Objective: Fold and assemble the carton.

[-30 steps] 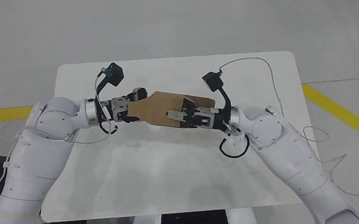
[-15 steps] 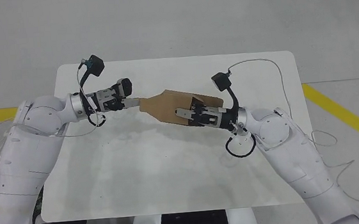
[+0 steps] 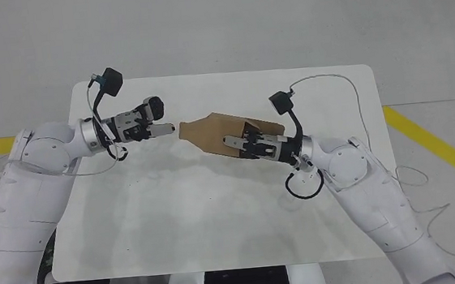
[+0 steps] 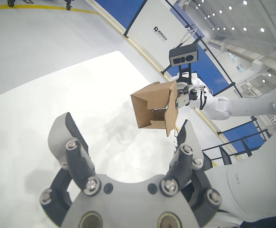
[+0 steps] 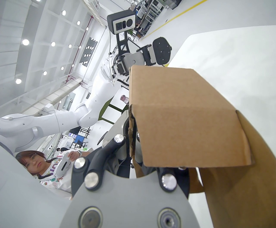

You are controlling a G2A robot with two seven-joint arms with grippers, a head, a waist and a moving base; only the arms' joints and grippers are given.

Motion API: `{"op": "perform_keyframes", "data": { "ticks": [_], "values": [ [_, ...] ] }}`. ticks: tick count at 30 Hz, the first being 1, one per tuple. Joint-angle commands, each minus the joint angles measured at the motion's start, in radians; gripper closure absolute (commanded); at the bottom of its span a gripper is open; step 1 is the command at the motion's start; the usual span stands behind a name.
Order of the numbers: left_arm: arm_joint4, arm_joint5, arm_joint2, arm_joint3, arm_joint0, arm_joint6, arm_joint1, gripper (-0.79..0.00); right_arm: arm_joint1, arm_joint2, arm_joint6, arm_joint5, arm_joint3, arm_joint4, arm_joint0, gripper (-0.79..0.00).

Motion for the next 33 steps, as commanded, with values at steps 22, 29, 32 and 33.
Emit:
{"op": "perform_keyframes", "data": {
  "ticks": [22,29,32,33],
  "values": [
    [0.173,0.066,0.066,-0.040,0.002,0.083,-0.012,-0.785,-0.014,-0.054,0.012,-0.043,0.001,0.053,0.035,0.000],
    [0.167,0.059,0.086,-0.042,-0.004,0.076,-0.015,-0.785,-0.020,-0.068,0.007,-0.064,0.014,0.069,0.047,0.000],
    [0.157,0.051,0.090,-0.046,-0.003,0.069,-0.015,-0.785,-0.021,-0.071,0.005,-0.072,0.017,0.073,0.050,0.000],
    [0.152,0.049,0.091,-0.047,-0.002,0.067,-0.015,-0.785,-0.022,-0.073,0.006,-0.073,0.018,0.075,0.052,0.000]
  ]
}}
